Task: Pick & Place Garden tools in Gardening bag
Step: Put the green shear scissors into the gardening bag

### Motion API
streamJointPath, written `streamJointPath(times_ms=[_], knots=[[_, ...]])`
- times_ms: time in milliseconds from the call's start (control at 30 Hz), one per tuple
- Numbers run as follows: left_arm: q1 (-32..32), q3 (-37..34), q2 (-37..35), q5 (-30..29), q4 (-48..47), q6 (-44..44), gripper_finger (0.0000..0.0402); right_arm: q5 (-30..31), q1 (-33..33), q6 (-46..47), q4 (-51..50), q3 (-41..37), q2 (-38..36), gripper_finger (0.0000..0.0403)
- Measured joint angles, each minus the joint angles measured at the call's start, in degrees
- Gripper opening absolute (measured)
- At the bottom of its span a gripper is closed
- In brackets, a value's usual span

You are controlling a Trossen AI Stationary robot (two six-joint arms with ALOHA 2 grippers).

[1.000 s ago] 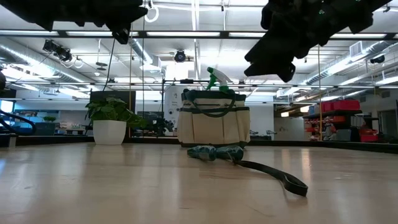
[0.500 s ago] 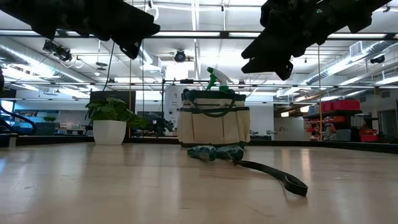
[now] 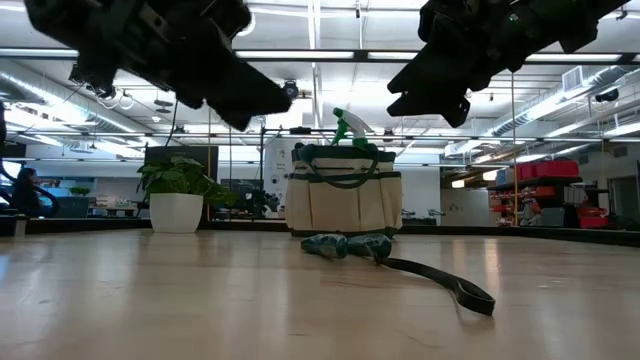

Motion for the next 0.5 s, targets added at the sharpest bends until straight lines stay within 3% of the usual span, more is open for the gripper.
streamJointPath(times_ms=[500], knots=[[-4.2, 24.3, 17.4, -1.5, -29.9, 18.8, 0.0108, -0.2, 0.0, -0.5, -0.1, 0.0, 0.0, 0.0186]])
